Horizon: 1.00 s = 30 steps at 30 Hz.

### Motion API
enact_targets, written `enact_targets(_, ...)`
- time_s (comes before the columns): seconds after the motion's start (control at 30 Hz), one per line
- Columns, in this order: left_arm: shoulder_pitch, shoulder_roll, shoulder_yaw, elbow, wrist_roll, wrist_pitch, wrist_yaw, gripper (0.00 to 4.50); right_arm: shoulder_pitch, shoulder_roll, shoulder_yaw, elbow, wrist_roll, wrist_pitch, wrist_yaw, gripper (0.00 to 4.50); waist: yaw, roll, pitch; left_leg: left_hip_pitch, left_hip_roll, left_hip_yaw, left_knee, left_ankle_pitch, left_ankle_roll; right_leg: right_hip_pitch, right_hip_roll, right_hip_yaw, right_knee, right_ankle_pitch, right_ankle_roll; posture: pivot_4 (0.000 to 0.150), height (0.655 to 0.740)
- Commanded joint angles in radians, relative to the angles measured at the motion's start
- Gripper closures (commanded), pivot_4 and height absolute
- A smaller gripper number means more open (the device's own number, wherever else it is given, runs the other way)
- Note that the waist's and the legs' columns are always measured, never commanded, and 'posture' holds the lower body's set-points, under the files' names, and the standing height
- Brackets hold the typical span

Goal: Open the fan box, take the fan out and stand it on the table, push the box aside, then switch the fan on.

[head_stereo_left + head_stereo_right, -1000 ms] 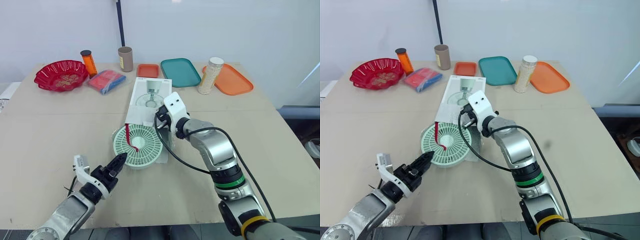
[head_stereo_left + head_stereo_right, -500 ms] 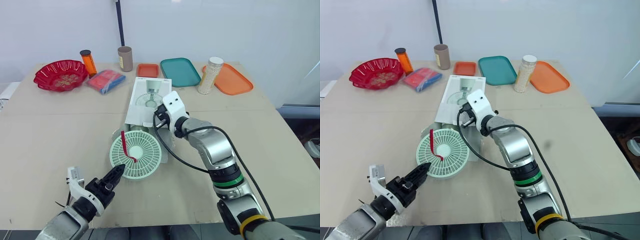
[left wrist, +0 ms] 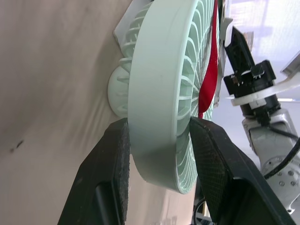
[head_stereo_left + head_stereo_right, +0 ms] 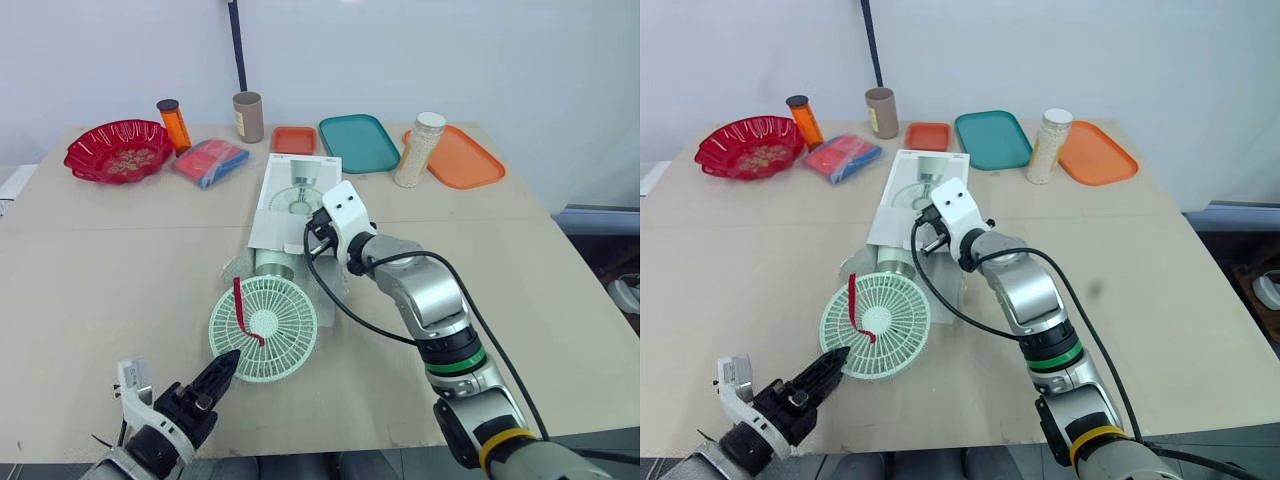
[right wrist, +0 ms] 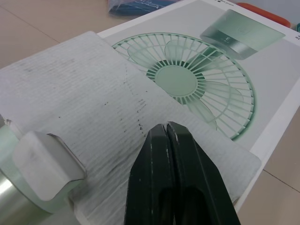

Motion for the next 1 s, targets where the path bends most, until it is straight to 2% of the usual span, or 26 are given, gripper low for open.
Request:
enact_targets(0.03, 0.076, 0.027, 0.017, -0.017, 0.002, -0.012, 0.024, 2.53, 0.015, 0.003, 0.021, 0.03, -0.012, 0.04, -0.004, 4.5, -0.001, 0.0, 0.0, 0.0, 0.0, 0.0, 0.0, 0.0, 0.0, 0.0, 0.0, 0.0, 0.0, 0.0, 0.0, 0.15, 0.74)
enact_targets(0.27, 0.126, 0.06, -0.001, -0.036, 0.035, -0.016, 0.012, 2.53, 0.02, 0.014, 0.023, 0.024, -0.014, 0.044, -0.005, 4.5, -0.006, 0.001, 0.001, 0.0, 0.001, 0.0, 0.0, -0.001, -0.001, -0.003, 0.0, 0.0, 0.0, -0.003, -0.004, 0.15, 0.74)
enact_targets(0.47, 0.052, 0.046, -0.006, -0.001, 0.076, -0.053, 0.027, 2.53, 0.022, 0.022, 0.025, 0.02, -0.015, 0.045, -0.006, 4.5, -0.008, 0.002, 0.001, 0.001, 0.0, 0.0, 0.0, -0.001, -0.001, -0.002, 0.0, 0.0, 0.0, -0.003, -0.004, 0.15, 0.74)
enact_targets(0.57, 0.012, 0.043, -0.017, 0.005, 0.068, -0.063, 0.042, 1.73, 0.023, 0.023, 0.026, 0.018, -0.018, 0.046, -0.005, 4.5, -0.009, 0.002, 0.001, 0.002, 0.0, 0.0, 0.0, -0.001, -0.001, -0.002, 0.0, 0.0, 0.0, -0.002, -0.004, 0.15, 0.74)
enact_targets(0.7, 0.013, 0.054, -0.02, 0.006, 0.08, -0.051, 0.034, 0.2, 0.026, 0.019, 0.026, 0.014, -0.023, 0.044, -0.003, 4.5, -0.009, 0.001, 0.001, 0.001, 0.0, 0.0, 0.001, -0.001, -0.001, -0.001, 0.0, 0.0, 0.0, -0.002, -0.004, 0.15, 0.74)
enact_targets(0.73, 0.022, 0.058, -0.015, 0.01, 0.08, -0.047, 0.025, 0.05, 0.027, 0.019, 0.027, 0.013, -0.024, 0.043, -0.003, 4.5, -0.009, 0.001, 0.001, 0.001, 0.0, 0.0, 0.0, -0.001, -0.001, -0.001, 0.0, 0.0, 0.0, -0.002, -0.004, 0.15, 0.74)
enact_targets(1.0, 0.06, 0.081, 0.092, -0.009, -0.042, -0.072, -0.027, 0.05, 0.036, 0.02, 0.057, -0.007, -0.04, 0.019, -0.001, 4.5, -0.009, 0.0, 0.003, 0.0, 0.0, 0.0, 0.0, -0.001, -0.002, -0.002, 0.0, 0.0, 0.0, -0.001, 0.0, 0.15, 0.74)
